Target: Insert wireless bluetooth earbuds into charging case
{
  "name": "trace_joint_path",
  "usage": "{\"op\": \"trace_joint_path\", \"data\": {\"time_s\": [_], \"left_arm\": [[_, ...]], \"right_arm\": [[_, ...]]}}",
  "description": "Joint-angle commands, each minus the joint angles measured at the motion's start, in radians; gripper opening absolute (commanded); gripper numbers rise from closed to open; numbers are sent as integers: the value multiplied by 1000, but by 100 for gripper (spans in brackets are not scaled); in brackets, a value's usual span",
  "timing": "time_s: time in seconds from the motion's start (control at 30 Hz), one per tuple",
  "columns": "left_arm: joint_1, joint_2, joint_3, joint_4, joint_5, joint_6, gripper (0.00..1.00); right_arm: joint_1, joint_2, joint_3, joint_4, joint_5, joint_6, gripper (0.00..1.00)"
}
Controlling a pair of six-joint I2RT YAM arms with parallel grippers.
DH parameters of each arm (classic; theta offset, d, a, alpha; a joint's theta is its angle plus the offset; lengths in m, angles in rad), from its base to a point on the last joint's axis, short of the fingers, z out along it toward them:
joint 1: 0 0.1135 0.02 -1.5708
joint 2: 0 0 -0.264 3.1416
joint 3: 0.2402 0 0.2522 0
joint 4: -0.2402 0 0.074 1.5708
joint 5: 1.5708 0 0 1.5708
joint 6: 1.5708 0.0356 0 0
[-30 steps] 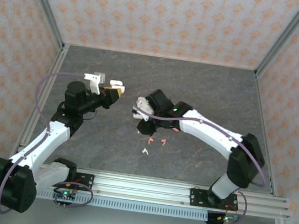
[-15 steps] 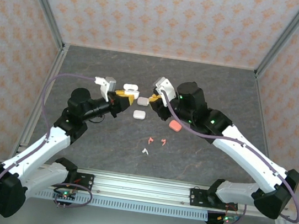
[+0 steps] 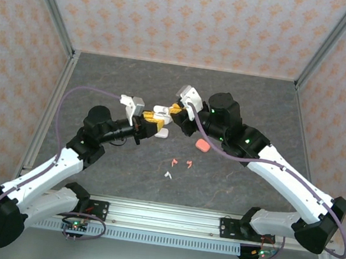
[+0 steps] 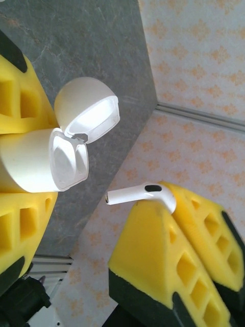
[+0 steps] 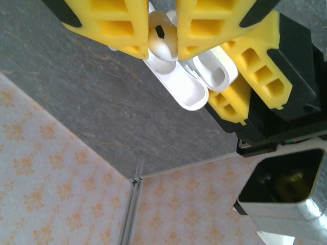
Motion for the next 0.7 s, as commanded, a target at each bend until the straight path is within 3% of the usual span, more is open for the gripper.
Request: {"op": "trace_joint_path", "data": {"time_s": [0.0, 0.23, 0.67], "left_arm": [[-15, 7, 46, 10, 28, 56, 0], [-26, 11, 54, 2, 32, 72, 0], [-29, 7, 63, -24, 41, 88, 0]], "right_arm": [[11, -4, 34, 45, -46, -21, 15], [32, 15, 18, 30, -79, -23, 15], [39, 21, 26, 39, -6, -16, 15]]}}
